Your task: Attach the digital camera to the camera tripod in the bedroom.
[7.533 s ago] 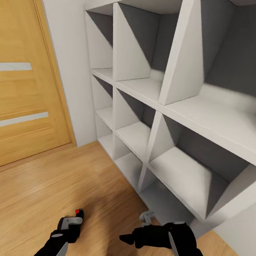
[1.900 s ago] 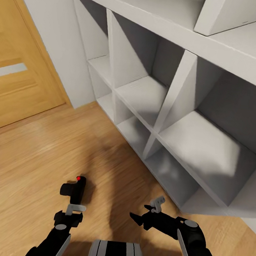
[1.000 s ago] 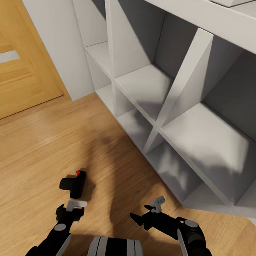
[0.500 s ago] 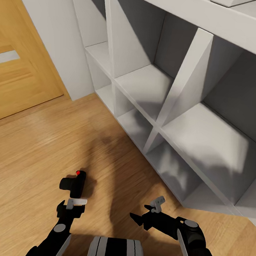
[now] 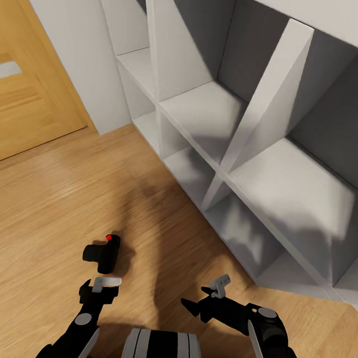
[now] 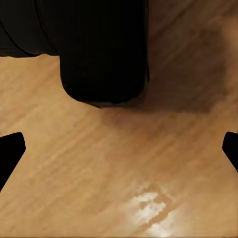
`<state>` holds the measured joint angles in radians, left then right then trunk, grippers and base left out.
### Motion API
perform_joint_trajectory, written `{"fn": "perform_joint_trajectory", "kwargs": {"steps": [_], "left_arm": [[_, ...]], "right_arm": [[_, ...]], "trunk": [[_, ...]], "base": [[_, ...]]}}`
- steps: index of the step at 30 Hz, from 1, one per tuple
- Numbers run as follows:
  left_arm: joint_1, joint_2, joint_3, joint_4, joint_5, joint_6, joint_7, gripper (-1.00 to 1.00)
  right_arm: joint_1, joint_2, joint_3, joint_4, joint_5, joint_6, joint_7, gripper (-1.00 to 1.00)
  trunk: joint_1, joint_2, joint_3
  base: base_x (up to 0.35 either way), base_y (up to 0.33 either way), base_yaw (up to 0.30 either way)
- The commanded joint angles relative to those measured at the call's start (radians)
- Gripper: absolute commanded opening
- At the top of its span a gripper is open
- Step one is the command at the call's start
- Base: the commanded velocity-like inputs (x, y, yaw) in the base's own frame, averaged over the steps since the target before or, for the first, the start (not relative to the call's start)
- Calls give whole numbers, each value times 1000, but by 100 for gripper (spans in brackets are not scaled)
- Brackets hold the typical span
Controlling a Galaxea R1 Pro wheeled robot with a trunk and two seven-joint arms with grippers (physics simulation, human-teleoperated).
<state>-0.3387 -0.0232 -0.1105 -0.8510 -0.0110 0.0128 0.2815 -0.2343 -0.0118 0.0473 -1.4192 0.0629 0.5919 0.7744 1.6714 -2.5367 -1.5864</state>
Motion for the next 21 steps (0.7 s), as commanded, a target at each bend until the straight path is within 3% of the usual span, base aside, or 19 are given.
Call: {"fn": "perform_joint_trajectory", "kwargs": {"steps": [1,13,21], "left_arm": [[0,0,-3,0,-1,1,7,100],[0,0,-4,-2,-1,1,11,100],[0,0,-3,-3,-1,1,12,100]], "right_arm": [[0,0,0,-1,7,3,8,100],[0,-1,0,-1,7,3,20,100],[0,-1,0,-1,7,3,20,100]], "trunk": [[0,0,-1],[0,0,-1],[3,-2,-32]], "base": [[0,0,0],[0,0,0],[0,0,0]]}}
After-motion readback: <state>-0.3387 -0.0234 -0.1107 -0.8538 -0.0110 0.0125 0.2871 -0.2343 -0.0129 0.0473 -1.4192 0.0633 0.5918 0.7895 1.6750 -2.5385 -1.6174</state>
